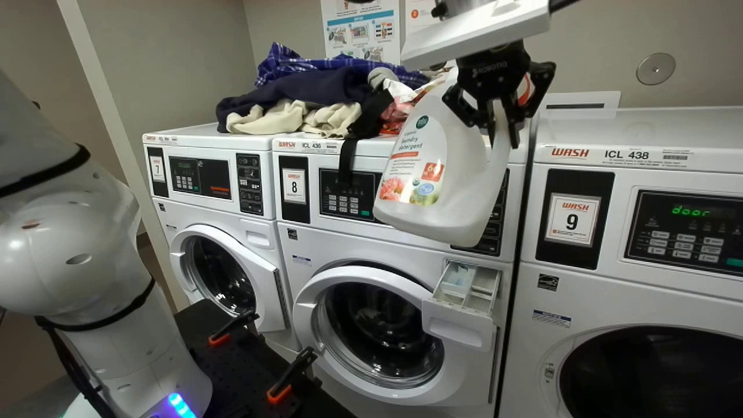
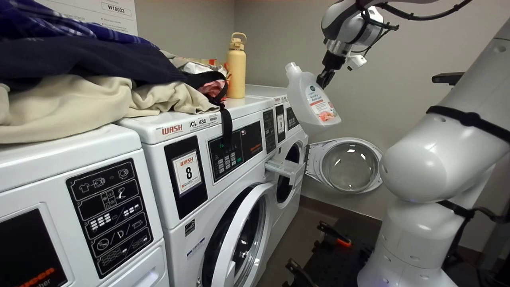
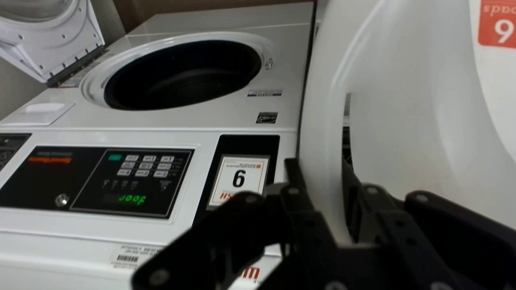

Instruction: Pour some detergent in the washing machine

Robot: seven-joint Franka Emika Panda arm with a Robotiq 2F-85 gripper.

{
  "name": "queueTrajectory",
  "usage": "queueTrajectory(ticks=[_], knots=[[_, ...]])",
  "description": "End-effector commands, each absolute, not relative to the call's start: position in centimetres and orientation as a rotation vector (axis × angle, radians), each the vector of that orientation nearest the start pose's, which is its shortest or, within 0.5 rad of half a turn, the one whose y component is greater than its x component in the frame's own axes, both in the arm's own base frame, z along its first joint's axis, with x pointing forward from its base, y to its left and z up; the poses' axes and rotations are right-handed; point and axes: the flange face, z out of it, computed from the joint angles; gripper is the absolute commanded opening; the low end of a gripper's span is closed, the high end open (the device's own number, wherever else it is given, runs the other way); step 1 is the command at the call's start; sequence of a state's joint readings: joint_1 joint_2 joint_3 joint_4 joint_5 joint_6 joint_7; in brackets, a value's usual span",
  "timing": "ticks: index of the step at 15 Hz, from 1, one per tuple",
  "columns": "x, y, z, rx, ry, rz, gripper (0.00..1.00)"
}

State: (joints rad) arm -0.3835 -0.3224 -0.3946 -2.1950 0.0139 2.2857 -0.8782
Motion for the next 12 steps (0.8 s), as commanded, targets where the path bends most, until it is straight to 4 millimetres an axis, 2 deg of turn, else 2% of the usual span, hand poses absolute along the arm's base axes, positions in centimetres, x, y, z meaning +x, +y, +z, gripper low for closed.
queueTrajectory(ticks=[1, 8, 12], knots=[[33.5, -35.9, 52.7, -3.227, -0.079, -0.473, 0.09], [31.4, -37.7, 46.1, -3.070, 0.079, -0.232, 0.09], [31.0, -38.2, 42.2, -2.951, 0.170, -0.099, 0.09]])
